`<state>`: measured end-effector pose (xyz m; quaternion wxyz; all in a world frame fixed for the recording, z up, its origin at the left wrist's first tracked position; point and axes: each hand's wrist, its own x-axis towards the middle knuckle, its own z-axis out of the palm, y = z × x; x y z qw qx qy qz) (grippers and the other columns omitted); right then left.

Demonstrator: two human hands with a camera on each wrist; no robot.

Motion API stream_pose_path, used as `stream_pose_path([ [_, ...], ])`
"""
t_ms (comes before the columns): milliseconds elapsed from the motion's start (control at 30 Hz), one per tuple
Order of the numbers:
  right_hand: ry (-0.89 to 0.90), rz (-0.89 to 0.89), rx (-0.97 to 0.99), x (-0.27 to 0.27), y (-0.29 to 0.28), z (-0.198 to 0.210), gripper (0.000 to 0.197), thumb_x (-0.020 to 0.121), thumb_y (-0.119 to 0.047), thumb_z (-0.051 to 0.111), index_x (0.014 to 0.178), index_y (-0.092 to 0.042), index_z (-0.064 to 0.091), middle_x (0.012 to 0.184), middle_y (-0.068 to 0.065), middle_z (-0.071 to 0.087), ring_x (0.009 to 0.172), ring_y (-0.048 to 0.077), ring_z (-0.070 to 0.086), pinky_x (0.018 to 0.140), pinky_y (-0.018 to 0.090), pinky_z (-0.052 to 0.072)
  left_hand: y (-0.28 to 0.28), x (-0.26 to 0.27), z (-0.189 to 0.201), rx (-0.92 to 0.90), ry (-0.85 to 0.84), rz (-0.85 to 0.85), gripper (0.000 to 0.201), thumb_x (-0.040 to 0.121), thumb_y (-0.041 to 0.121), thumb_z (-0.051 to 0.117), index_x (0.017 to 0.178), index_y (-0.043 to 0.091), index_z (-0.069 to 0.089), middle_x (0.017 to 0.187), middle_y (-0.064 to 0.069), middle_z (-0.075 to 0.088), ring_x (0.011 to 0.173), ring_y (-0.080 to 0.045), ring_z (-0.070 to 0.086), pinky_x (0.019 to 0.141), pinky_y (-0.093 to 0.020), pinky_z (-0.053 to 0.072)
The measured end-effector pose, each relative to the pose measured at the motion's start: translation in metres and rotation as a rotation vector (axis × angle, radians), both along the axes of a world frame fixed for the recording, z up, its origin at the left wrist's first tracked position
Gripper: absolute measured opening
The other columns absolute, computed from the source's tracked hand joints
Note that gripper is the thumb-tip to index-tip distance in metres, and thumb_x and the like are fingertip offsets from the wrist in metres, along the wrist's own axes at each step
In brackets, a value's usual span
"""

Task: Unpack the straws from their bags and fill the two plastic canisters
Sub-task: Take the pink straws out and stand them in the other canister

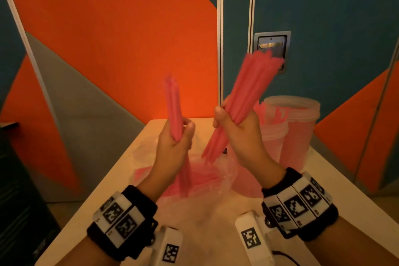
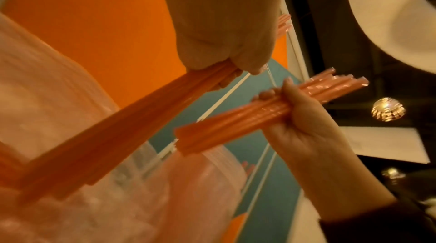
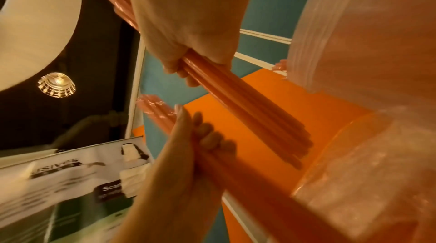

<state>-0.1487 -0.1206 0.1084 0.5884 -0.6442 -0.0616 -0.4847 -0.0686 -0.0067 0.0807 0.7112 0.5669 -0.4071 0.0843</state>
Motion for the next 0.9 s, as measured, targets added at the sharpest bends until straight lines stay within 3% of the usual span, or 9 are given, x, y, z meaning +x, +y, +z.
stream_pose_path([
  [100,0.046,0.031,-0.035,-0.004,0.009,-0.003,0.009,0.085,-0.015,0.063,0.090,-0.017,0.055,0.071,0.000,0.059,0.062,0.007,0.058,0.061,0.023,0.049,-0.032,-0.025,0.002,-0.082,0.068,-0.026,0.036,0.091,0.040,0.051,0.102,0.007,0.059,0.070,0.003,0.058,0.057,-0.004,0.054,0.053,-0.020,0.045],
  [267,0.174,-0.061,0.017,-0.012,-0.005,-0.031,0.023,0.082,-0.038,0.063,0.103,-0.029,0.058,0.095,-0.004,0.069,0.091,0.007,0.066,0.083,0.028,0.053,-0.070,-0.049,-0.027,-0.067,0.290,-0.033,0.047,0.091,0.054,0.041,0.117,0.018,0.058,0.107,-0.004,0.069,0.099,-0.017,0.066,0.089,-0.041,0.053],
  [433,0.296,-0.104,0.173,-0.016,-0.013,-0.062,0.057,0.070,-0.070,0.059,0.099,-0.022,0.060,0.098,0.006,0.066,0.097,0.018,0.065,0.092,0.043,0.051,-0.091,-0.070,-0.047,0.001,0.426,-0.043,0.027,0.098,0.039,0.034,0.099,0.017,0.050,0.102,-0.010,0.059,0.097,-0.023,0.060,0.079,-0.029,0.048],
  [567,0.428,0.053,0.271,-0.025,-0.019,-0.072,0.019,0.086,-0.039,0.058,0.099,-0.026,0.058,0.101,-0.002,0.068,0.095,0.013,0.066,0.090,0.037,0.052,-0.100,-0.074,-0.058,0.029,0.532,-0.101,0.085,0.070,0.085,0.037,0.114,0.014,0.054,0.112,-0.010,0.062,0.103,-0.019,0.061,0.091,-0.039,0.050],
  [633,0.421,0.083,0.299,-0.024,-0.021,-0.074,0.037,0.079,-0.044,0.064,0.109,-0.023,0.059,0.107,0.000,0.069,0.101,0.014,0.066,0.093,0.040,0.051,-0.105,-0.072,-0.067,0.051,0.588,-0.158,0.106,0.051,0.097,0.038,0.127,0.024,0.051,0.125,-0.001,0.059,0.118,-0.017,0.054,0.106,-0.045,0.039],
  [733,0.288,0.070,0.439,-0.018,-0.018,-0.074,0.063,0.065,-0.050,0.078,0.113,-0.014,0.061,0.107,0.003,0.071,0.103,0.018,0.066,0.095,0.042,0.050,-0.094,-0.075,-0.051,-0.027,0.700,-0.350,0.114,0.048,0.092,0.051,0.141,0.025,0.039,0.142,-0.001,0.047,0.131,-0.015,0.043,0.115,-0.041,0.027],
  [800,0.259,0.047,0.451,-0.018,-0.017,-0.076,0.057,0.068,-0.041,0.079,0.112,-0.009,0.063,0.106,0.004,0.072,0.102,0.019,0.067,0.096,0.044,0.049,-0.084,-0.083,-0.036,-0.081,0.722,-0.461,0.098,0.057,0.085,0.048,0.135,0.027,0.048,0.137,0.000,0.052,0.128,-0.014,0.046,0.113,-0.036,0.031],
  [867,0.259,-0.016,0.419,-0.020,-0.018,-0.077,0.042,0.073,-0.028,0.078,0.107,-0.007,0.066,0.100,0.006,0.073,0.096,0.019,0.070,0.091,0.042,0.053,-0.084,-0.088,-0.031,-0.108,0.724,-0.506,0.057,0.077,0.073,0.033,0.101,0.037,0.071,0.109,0.010,0.069,0.108,-0.006,0.060,0.099,-0.025,0.045],
  [900,0.265,-0.061,0.392,-0.020,-0.020,-0.078,0.035,0.074,-0.024,0.077,0.105,-0.008,0.067,0.095,0.006,0.074,0.092,0.019,0.071,0.088,0.041,0.055,-0.081,-0.091,-0.029,-0.130,0.719,-0.536,0.057,0.085,0.064,0.024,0.080,0.040,0.075,0.094,0.014,0.072,0.095,-0.001,0.065,0.090,-0.020,0.050],
])
